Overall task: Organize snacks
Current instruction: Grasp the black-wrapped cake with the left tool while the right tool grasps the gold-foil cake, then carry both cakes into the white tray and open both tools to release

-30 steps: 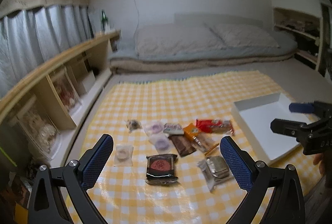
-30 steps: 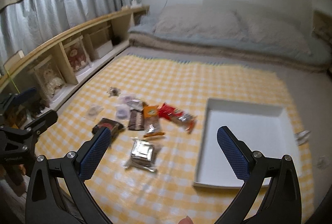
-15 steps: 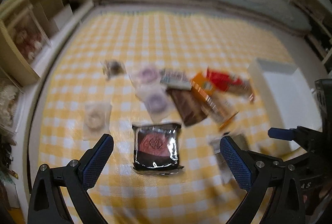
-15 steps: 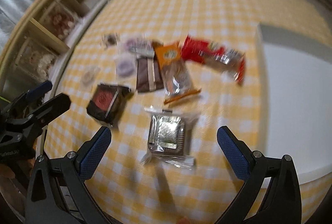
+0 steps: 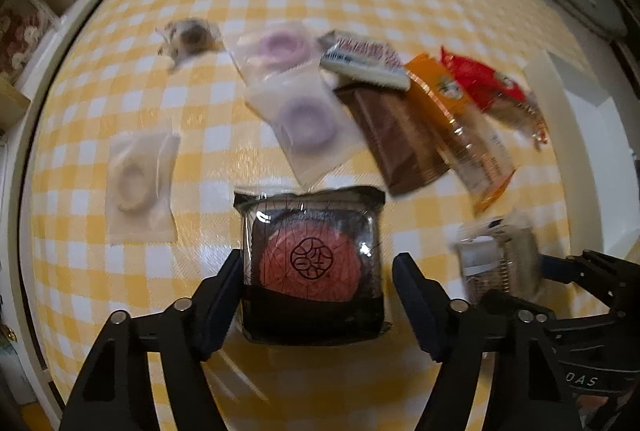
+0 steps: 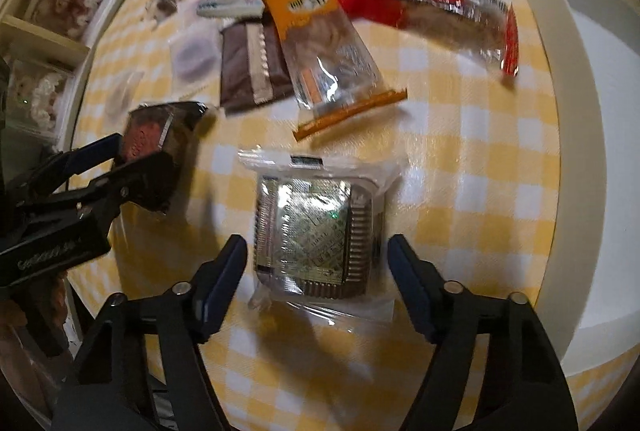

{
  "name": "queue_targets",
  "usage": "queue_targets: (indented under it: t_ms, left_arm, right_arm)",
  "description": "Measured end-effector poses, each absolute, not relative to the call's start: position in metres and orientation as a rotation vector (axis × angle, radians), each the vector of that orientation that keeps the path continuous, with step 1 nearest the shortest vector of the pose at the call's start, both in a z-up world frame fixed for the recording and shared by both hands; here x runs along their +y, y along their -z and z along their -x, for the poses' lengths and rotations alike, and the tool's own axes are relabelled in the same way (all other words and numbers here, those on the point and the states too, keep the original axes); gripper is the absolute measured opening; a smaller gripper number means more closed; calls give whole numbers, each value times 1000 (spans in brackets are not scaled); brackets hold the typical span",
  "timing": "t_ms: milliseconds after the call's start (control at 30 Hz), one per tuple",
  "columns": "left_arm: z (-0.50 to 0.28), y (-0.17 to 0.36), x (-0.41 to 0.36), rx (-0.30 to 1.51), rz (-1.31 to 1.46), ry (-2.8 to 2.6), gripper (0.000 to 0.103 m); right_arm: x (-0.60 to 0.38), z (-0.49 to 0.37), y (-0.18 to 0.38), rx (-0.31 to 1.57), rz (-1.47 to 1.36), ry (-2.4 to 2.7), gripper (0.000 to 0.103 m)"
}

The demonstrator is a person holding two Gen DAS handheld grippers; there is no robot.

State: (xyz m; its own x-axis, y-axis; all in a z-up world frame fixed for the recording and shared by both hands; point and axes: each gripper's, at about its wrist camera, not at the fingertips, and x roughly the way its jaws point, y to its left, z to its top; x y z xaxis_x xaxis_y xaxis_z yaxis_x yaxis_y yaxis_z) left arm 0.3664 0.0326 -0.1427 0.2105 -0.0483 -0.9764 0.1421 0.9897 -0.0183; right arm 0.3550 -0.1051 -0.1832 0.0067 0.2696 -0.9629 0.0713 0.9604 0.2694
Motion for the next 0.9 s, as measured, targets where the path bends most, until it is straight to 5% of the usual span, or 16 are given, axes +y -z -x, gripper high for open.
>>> queue_targets:
  t_ms: [300, 900]
  left_arm:
    - [-361, 148, 36, 1363, -37, 148, 62]
    - [-297, 26, -7, 971, 63, 251, 61]
  right_arm:
    - [-100, -354, 174, 1535, -231, -181, 55]
    - [-161, -358, 50, 1117, -220, -171, 54]
